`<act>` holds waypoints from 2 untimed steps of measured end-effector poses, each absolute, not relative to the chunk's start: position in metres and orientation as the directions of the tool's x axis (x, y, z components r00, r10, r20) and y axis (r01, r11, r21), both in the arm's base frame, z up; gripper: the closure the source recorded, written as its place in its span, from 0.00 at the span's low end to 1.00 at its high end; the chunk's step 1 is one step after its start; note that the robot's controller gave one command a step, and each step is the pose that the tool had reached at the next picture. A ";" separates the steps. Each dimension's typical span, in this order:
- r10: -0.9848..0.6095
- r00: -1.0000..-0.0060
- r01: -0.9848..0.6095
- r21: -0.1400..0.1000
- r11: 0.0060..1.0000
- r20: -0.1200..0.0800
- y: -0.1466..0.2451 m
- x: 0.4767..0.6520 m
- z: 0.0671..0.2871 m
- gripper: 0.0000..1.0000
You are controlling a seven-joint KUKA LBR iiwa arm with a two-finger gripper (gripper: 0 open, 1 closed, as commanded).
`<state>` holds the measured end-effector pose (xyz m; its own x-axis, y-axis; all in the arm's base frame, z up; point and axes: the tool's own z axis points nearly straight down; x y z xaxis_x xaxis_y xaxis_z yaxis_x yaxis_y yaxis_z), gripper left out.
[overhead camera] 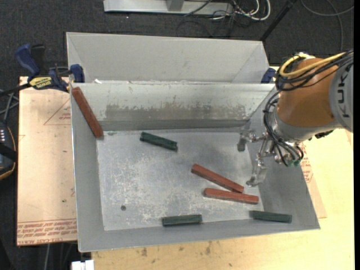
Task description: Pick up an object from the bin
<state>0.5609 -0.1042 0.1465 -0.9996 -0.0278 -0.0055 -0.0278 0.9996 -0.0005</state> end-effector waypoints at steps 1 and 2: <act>-0.061 -0.998 -0.061 0.002 0.998 0.008 -0.065 0.535 0.137 0.00; -0.037 -0.999 -0.037 0.001 0.999 -0.006 -0.058 0.540 0.153 0.00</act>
Offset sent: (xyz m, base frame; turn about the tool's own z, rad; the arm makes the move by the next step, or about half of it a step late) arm -0.0093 0.0371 -0.0132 0.0381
